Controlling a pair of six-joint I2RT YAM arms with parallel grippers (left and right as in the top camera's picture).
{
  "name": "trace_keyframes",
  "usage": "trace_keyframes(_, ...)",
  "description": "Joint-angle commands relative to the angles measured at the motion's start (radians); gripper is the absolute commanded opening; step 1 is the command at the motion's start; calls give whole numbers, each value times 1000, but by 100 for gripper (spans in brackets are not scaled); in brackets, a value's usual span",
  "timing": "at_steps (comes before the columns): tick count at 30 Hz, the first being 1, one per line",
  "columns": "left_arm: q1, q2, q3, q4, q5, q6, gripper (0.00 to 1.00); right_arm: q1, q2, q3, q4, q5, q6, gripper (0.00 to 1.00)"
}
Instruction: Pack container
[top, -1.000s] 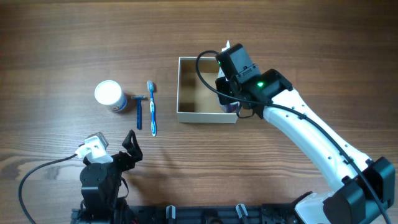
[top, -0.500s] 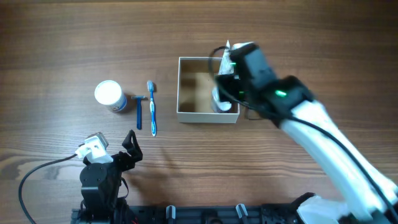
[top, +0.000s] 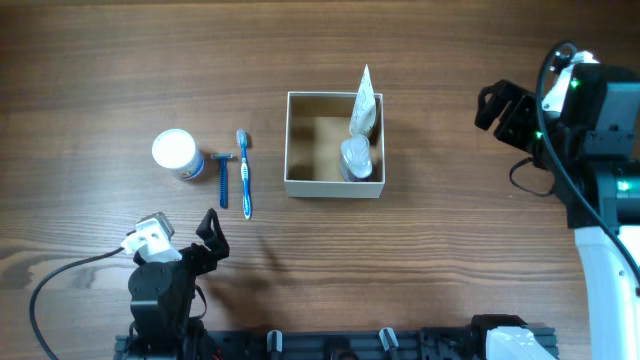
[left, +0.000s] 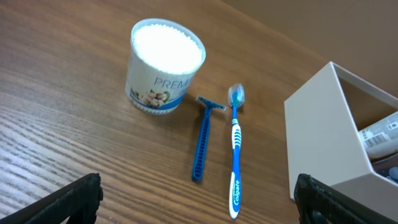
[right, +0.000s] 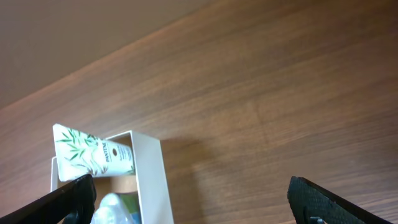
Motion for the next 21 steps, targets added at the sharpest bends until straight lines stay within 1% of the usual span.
trace_keyframes(1, 0, -9, -2, 35, -4, 6, 100, -1, 43, 6, -19, -37, 7, 100)
trace_keyframes(2, 1, -9, -2, 62, -23, 5, 100, -1, 53, 6, -30, -29, 0, 100)
trace_keyframes(4, 1, -9, -2, 161, 11, 5, 100, -1, 75, 6, -34, -19, 0, 100)
trace_keyframes(6, 1, -3, 22, 218, 14, 5, 99, -1, 98, 6, -33, -20, 4, 100)
trace_keyframes(9, 1, 78, 142, 179, -80, 5, 99, -1, 135, 6, -33, -20, 4, 100)
trace_keyframes(11, 1, 232, 304, 93, -132, 6, 100, -1, 163, 6, -33, -20, 4, 100)
trace_keyframes(12, 1, 306, 372, 59, -136, 12, 100, -1, 171, 6, -33, -20, 5, 100)
trace_keyframes(16, 1, 702, 729, -147, -124, 60, 100, -1, 212, 6, -33, -20, 5, 100)
trace_keyframes(18, 1, 935, 939, -268, -122, 62, 100, -1, 228, 6, -21, -19, 4, 100)
trace_keyframes(21, 1, 1181, 1140, -344, -123, 63, 100, -1, 235, 6, -14, -19, 4, 100)
